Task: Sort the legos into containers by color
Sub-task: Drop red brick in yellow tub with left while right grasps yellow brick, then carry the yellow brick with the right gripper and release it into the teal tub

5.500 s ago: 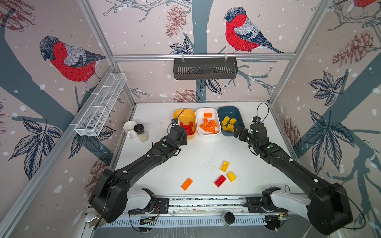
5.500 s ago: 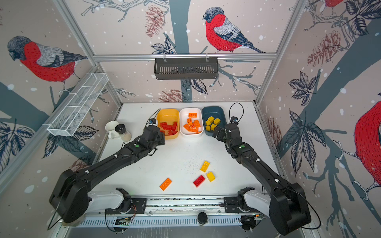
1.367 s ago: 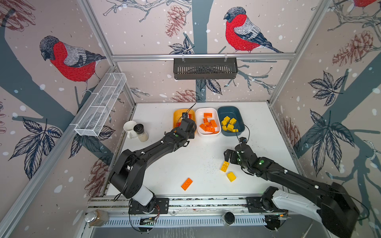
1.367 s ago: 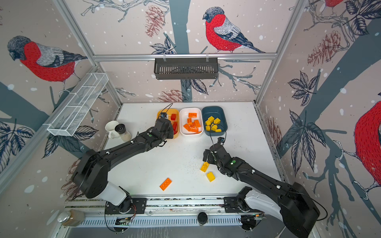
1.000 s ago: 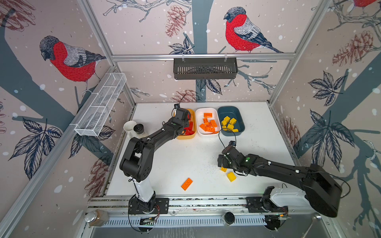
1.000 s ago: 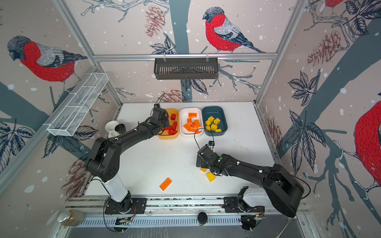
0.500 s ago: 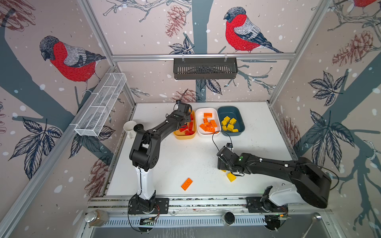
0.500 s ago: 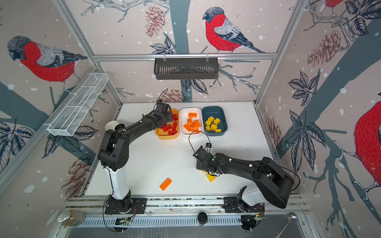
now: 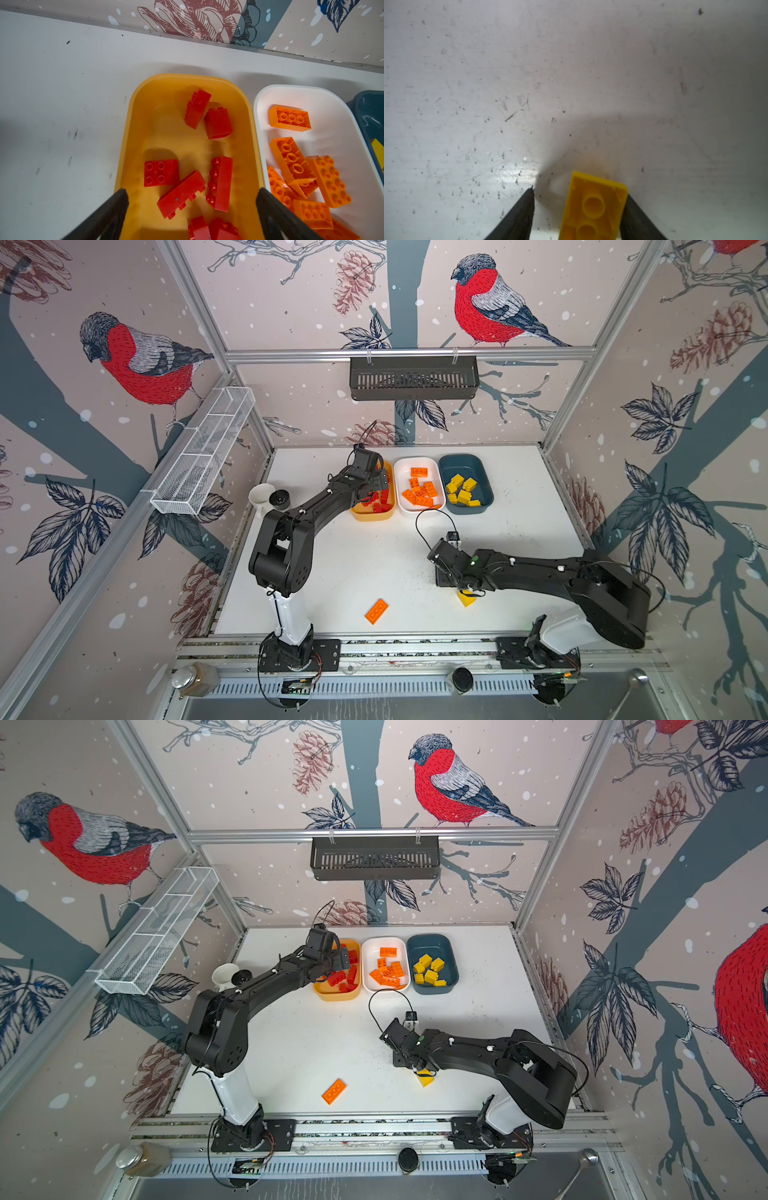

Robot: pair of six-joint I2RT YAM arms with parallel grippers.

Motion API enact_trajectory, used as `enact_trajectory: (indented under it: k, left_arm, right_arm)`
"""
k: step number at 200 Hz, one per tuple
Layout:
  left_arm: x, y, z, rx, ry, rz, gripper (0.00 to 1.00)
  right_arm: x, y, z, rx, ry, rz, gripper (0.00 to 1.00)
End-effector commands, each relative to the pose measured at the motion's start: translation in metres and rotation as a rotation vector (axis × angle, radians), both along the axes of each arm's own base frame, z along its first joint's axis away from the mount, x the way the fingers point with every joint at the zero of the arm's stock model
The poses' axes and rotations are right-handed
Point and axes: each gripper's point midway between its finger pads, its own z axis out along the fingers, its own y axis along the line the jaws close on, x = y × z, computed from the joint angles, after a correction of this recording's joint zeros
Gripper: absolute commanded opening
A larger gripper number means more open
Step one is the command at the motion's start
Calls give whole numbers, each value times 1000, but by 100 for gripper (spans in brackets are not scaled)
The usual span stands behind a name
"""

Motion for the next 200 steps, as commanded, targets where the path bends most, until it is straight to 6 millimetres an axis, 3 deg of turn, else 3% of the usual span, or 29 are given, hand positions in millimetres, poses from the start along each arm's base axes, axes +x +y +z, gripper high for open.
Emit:
enact_trajectory:
  k: [1,51,81,119,152,200]
  left_arm:
    - [-1,-1,6,-11,-16,-16,96]
    - [-10,0,8,-24,-11,-20,97]
    - [-16,-2,8,-57,0,-23,96]
    - [-31,-33,14,-218,-18,-112,97]
    - [-42,-38,25,-256,-31,-115,97]
    - [-75,-77,41,-293,-20,-304,97]
  right_arm:
    - [1,5,-3,-21,0,34,56]
    - [8,5,-3,-73,-19,72,38]
    - [20,16,7,-58,-75,147,28]
    - [46,18,26,-56,-140,152,23]
    - [69,19,61,19,-239,150,22]
    - [123,-9,116,141,-405,85,22]
